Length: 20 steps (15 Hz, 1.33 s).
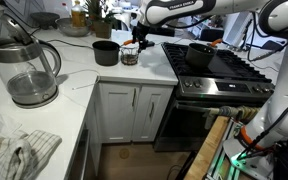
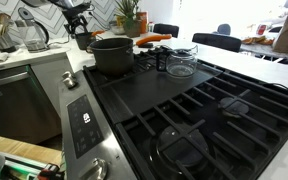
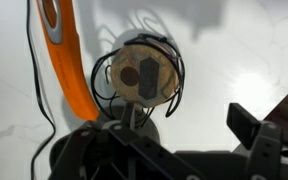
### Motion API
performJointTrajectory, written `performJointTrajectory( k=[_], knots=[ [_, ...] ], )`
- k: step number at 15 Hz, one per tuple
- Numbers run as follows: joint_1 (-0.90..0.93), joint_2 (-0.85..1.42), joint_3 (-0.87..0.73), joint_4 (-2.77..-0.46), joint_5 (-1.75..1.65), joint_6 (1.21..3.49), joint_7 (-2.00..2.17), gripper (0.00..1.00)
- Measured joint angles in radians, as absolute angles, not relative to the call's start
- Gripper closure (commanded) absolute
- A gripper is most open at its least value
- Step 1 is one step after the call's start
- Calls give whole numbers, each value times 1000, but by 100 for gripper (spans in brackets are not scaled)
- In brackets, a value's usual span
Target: Move the black crate to the left
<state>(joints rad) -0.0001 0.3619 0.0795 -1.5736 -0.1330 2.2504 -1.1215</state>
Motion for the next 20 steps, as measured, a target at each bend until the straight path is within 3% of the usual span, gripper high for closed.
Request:
performJointTrajectory(
  k=[9, 20],
  knots=[
    [-17, 96, 34, -1661, -93, 1865, -791, 0],
    [-78, -219, -88, -1977, 90, 1831, -688, 0]
  ],
)
